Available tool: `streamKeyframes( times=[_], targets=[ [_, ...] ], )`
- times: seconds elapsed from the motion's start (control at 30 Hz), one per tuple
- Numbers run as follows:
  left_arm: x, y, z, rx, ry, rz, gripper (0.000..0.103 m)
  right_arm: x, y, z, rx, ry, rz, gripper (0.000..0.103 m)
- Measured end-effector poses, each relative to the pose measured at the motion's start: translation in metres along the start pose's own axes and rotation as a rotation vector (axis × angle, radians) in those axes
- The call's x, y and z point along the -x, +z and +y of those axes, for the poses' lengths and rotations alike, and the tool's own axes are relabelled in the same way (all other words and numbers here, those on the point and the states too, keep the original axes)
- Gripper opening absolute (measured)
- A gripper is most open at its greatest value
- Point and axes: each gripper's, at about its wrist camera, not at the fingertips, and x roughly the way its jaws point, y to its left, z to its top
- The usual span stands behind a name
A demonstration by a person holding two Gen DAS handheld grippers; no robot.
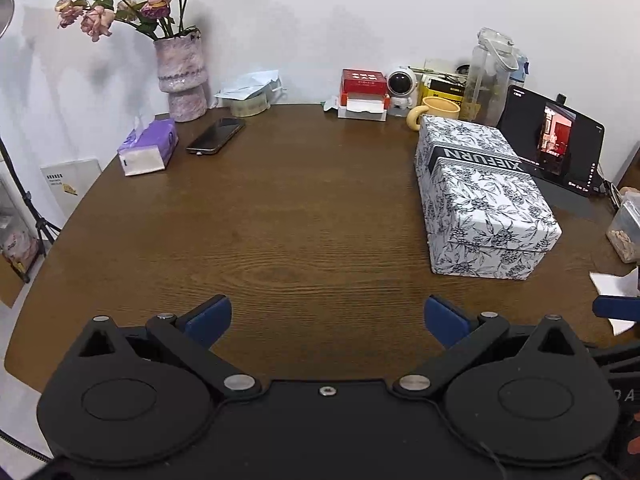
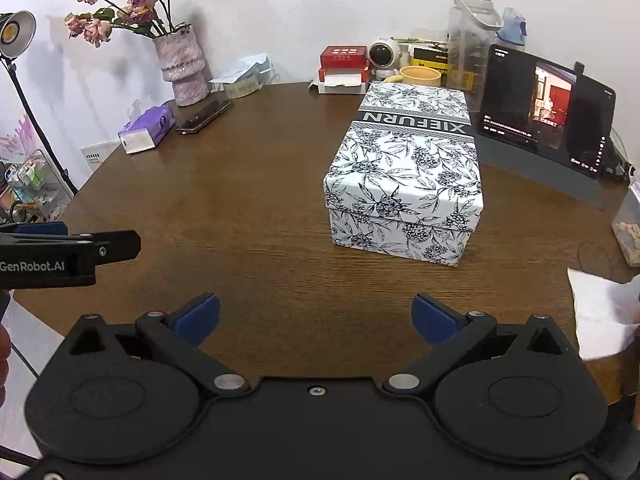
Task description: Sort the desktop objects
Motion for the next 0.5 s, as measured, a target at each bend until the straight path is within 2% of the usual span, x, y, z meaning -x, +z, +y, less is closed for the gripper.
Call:
streamKeyframes(
  times=[0.5],
  targets=[
    [0.001, 0.004, -0.018, -0.030, -0.023, -0.019, 0.103, 0.000, 0.001, -0.011, -0.008, 0.007, -0.003, 0.103]
  ],
)
